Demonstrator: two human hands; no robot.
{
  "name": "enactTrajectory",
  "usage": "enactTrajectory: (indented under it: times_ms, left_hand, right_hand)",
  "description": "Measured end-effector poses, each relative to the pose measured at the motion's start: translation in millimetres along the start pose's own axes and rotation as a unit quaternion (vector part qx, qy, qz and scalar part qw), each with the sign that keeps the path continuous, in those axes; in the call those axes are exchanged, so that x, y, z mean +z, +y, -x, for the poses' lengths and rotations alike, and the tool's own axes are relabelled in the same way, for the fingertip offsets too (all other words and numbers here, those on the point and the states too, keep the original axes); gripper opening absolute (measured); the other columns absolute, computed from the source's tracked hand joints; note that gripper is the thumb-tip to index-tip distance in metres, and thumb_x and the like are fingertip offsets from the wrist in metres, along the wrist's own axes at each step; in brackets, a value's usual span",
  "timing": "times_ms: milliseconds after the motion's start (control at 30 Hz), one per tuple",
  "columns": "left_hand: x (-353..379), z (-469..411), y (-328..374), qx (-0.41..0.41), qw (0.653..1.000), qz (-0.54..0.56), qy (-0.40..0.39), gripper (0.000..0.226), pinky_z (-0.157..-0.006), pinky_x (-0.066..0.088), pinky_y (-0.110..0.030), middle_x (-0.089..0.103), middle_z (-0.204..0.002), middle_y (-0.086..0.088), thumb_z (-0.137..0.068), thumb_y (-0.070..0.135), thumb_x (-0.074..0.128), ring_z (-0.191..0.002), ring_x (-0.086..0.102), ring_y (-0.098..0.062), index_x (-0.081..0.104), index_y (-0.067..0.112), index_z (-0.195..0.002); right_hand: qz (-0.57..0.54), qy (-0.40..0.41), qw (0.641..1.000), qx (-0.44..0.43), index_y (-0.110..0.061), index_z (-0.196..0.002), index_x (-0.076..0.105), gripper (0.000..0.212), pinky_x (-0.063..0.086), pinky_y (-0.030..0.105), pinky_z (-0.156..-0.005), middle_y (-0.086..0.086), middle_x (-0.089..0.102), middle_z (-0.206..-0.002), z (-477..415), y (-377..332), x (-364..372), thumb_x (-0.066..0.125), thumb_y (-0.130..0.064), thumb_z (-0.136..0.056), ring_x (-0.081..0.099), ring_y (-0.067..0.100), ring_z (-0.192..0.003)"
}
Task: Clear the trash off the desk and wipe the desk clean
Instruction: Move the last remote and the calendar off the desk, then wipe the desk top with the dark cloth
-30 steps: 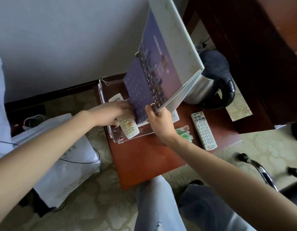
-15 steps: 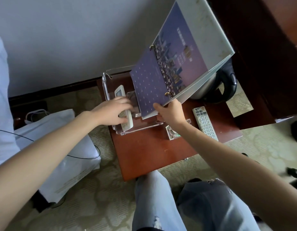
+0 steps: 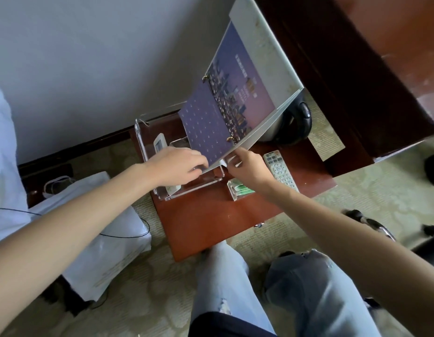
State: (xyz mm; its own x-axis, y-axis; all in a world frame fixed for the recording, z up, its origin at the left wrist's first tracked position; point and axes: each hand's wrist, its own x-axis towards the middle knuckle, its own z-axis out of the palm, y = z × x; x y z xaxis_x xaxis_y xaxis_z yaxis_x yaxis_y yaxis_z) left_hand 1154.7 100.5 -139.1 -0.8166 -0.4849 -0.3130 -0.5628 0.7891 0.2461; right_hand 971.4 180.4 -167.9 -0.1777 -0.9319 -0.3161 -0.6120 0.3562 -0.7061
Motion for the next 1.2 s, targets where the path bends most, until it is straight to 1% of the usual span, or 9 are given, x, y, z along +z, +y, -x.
enactTrajectory:
  times_ms: [133, 333, 433, 567, 767, 833, 933, 1033, 1200]
  left_hand:
    - [-13.3, -2.5, 27.7, 0.018, 1.000, -0.011, -0.023, 0.029, -0.087, 0.049, -0.038, 0.061, -0.115, 0.007, -0.096, 0.028, 0.039, -0.109, 0.054, -0.014, 0.056, 0.026, -0.119]
    - [-47.9, -21.3, 73.6, 0.060, 0.997, -0.033, -0.041, 0.028, -0.080, 0.048, -0.035, 0.060, -0.118, 0.006, -0.096, 0.031, 0.039, -0.109, 0.056, -0.015, 0.055, 0.026, -0.119]
    - [-73.9, -38.6, 101.8, 0.079, 0.995, -0.039, -0.044, 0.030, -0.078, 0.044, -0.033, 0.058, -0.121, 0.005, -0.096, 0.031, 0.038, -0.111, 0.054, -0.017, 0.054, 0.024, -0.121]
    - [-114.8, -65.8, 142.1, 0.115, 0.991, -0.059, -0.028, 0.032, -0.079, 0.043, -0.032, 0.056, -0.124, 0.005, -0.097, 0.030, 0.037, -0.113, 0.053, -0.016, 0.053, 0.024, -0.124]
    - [-171.8, -115.0, 200.9, 0.162, 0.979, -0.121, 0.002, 0.033, -0.078, 0.046, -0.033, 0.057, -0.120, 0.005, -0.097, 0.031, 0.037, -0.111, 0.053, -0.017, 0.053, 0.023, -0.125]
    - [-184.2, -135.7, 220.3, 0.162, 0.979, -0.114, 0.040, 0.033, -0.069, 0.051, -0.035, 0.061, -0.114, 0.001, -0.093, 0.030, 0.041, -0.103, 0.058, -0.020, 0.058, 0.020, -0.119]
    - [-199.2, -167.5, 251.7, 0.144, 0.981, -0.100, 0.078, 0.035, -0.049, 0.047, -0.028, 0.066, -0.101, -0.002, -0.084, 0.030, 0.046, -0.084, 0.065, -0.021, 0.066, 0.016, -0.109]
    - [-208.9, -205.5, 284.6, 0.117, 0.985, -0.092, 0.083, 0.038, -0.060, 0.050, -0.033, 0.059, -0.119, -0.002, -0.090, 0.030, 0.048, -0.100, 0.059, -0.022, 0.056, 0.017, -0.126]
    - [-232.8, -271.9, 326.8, 0.057, 0.993, -0.076, 0.068, 0.044, -0.080, 0.048, -0.032, 0.043, -0.138, 0.007, -0.097, 0.033, 0.037, -0.120, 0.044, -0.015, 0.038, 0.024, -0.139]
  right_hand:
    - [0.067, -0.042, 0.997, -0.015, -0.014, -0.105, 0.063, 0.025, 0.046, 0.027, -0.069, 0.000, 0.063, -0.082, 23.4, 10.9, -23.3, 0.051, -0.008, -0.084, 0.059, 0.019, -0.078]
    - [0.223, -0.027, 0.972, -0.071, -0.018, -0.110, 0.060, 0.024, 0.049, 0.031, -0.070, 0.000, 0.065, -0.105, 57.3, 19.1, -82.1, 0.047, -0.014, -0.090, 0.061, 0.024, -0.093]
    - [0.269, -0.004, 0.959, -0.095, -0.015, -0.109, 0.061, 0.026, 0.049, 0.033, -0.068, 0.004, 0.064, -0.104, 73.3, 27.5, -118.8, 0.047, -0.010, -0.088, 0.059, 0.027, -0.097]
    - [0.310, 0.047, 0.941, -0.124, -0.011, -0.092, 0.064, 0.018, 0.051, 0.036, -0.047, 0.004, 0.063, -0.075, 87.8, 36.9, -172.7, 0.050, -0.007, -0.082, 0.062, 0.030, -0.071]
    - [0.361, 0.100, 0.910, -0.179, -0.012, -0.098, 0.066, 0.026, 0.048, 0.031, -0.041, 0.003, 0.062, -0.071, 101.2, 50.1, -268.0, 0.068, -0.007, -0.072, 0.058, 0.026, -0.061]
    - [0.375, 0.113, 0.902, -0.182, -0.013, -0.103, 0.065, 0.033, 0.049, 0.031, -0.044, 0.002, 0.062, -0.074, 98.8, 61.6, -299.0, 0.069, -0.007, -0.071, 0.058, 0.025, -0.063]
    - [0.388, 0.133, 0.894, -0.182, -0.014, -0.106, 0.063, 0.036, 0.048, 0.030, -0.044, 0.001, 0.062, -0.078, 93.3, 85.1, -346.0, 0.072, -0.013, -0.071, 0.059, 0.025, -0.067]
    - [0.394, 0.150, 0.890, -0.172, -0.014, -0.106, 0.063, 0.033, 0.046, 0.029, -0.042, 0.000, 0.062, -0.076, 87.0, 108.4, -391.6, 0.065, -0.019, -0.074, 0.058, 0.023, -0.064]
    - [0.405, 0.168, 0.889, -0.135, -0.017, -0.105, 0.065, 0.040, 0.045, 0.028, -0.042, -0.002, 0.061, -0.072, 71.1, 149.0, -462.0, 0.073, -0.018, -0.066, 0.059, 0.022, -0.063]
